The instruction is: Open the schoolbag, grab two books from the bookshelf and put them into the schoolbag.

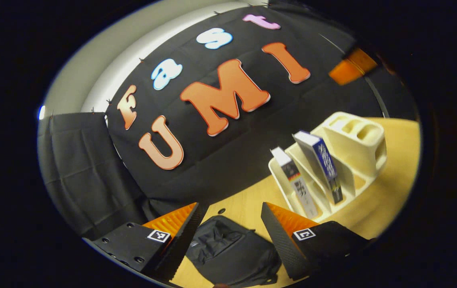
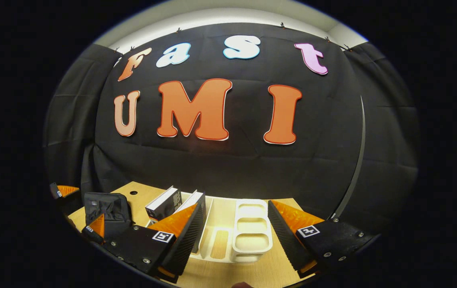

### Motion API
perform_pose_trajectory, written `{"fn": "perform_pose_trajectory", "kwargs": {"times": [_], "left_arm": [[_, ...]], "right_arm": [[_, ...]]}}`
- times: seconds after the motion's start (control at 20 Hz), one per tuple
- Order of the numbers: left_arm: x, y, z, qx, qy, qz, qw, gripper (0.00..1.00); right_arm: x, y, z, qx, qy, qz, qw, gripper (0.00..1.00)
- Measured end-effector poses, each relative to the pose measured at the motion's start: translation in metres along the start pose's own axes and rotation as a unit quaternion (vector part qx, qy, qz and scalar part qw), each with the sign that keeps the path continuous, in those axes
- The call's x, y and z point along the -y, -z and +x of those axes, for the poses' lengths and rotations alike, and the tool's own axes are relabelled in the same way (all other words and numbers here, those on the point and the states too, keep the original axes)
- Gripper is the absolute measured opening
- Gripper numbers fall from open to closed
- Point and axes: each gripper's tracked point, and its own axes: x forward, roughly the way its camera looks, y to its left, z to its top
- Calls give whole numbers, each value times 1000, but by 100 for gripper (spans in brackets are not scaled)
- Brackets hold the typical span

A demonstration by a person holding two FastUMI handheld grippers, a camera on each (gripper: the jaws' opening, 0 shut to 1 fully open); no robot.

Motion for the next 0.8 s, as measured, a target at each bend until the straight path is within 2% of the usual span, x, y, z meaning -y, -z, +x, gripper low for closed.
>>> {"fn": "perform_pose_trajectory", "kwargs": {"times": [0.15, 0.4, 0.55, 0.8], "left_arm": [[14, 56, 0, -45, 15, 73, 996, 95], [40, 141, -14, -112, 45, 152, 981, 95], [40, 176, -18, -163, 59, 178, 969, 96], [39, 208, -17, -198, 61, 205, 957, 96]], "right_arm": [[4, 16, 7, -14, -1, -6, 1000, 96], [6, 29, 10, -27, -9, -18, 999, 96], [7, 32, 9, -30, -10, -16, 999, 96], [16, 38, 6, -34, -2, -13, 999, 96]]}}
